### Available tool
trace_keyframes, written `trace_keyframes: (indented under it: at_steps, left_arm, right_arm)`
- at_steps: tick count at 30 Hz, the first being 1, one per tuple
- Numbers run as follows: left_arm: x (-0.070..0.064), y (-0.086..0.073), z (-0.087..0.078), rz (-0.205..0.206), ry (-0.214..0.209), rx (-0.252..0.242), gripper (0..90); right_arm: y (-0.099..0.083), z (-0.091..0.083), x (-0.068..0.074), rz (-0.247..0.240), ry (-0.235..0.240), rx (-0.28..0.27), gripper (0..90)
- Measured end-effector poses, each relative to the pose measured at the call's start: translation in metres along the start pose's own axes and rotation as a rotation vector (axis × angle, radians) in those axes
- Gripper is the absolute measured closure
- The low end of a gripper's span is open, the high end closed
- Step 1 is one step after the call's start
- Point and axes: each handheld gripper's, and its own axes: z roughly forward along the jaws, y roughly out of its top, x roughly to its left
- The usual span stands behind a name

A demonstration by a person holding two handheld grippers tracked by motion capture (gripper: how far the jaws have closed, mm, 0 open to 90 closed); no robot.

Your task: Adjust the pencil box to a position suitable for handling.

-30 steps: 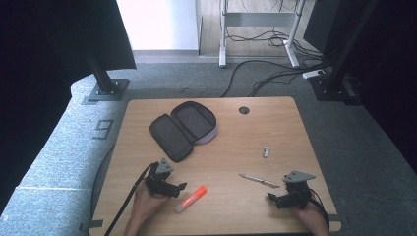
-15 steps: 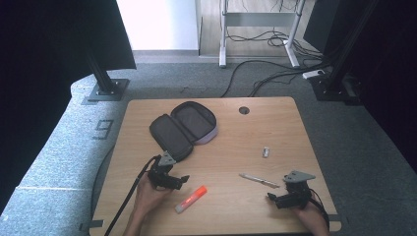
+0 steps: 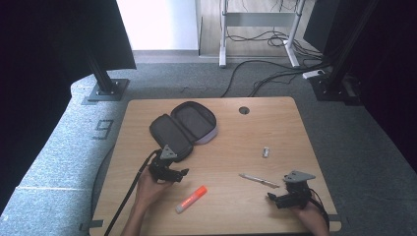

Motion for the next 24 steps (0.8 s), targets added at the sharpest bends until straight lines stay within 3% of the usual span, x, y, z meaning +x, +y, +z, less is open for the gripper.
trace_keyframes:
  at_steps: [12, 15, 18, 24]
  left_arm:
    - [0.009, 0.024, 0.012, 0.004, -0.01, -0.014, 31.6]
    - [0.011, 0.03, 0.018, 0.022, 0.011, 0.004, 33.9]
    - [0.012, 0.033, 0.022, 0.014, 0.013, -0.015, 38.2]
    - [0.016, 0.038, 0.034, 0.043, 0.037, 0.013, 43.8]
  right_arm:
    - [0.0, 0.0, 0.0, 0.002, -0.003, -0.002, 0.0]
    - [0.0, 0.0, 0.0, 0.002, -0.003, -0.002, 0.0]
    - [0.0, 0.0, 0.0, 0.002, -0.003, -0.002, 0.0]
    - [0.0, 0.0, 0.0, 0.002, -0.003, -0.002, 0.0]
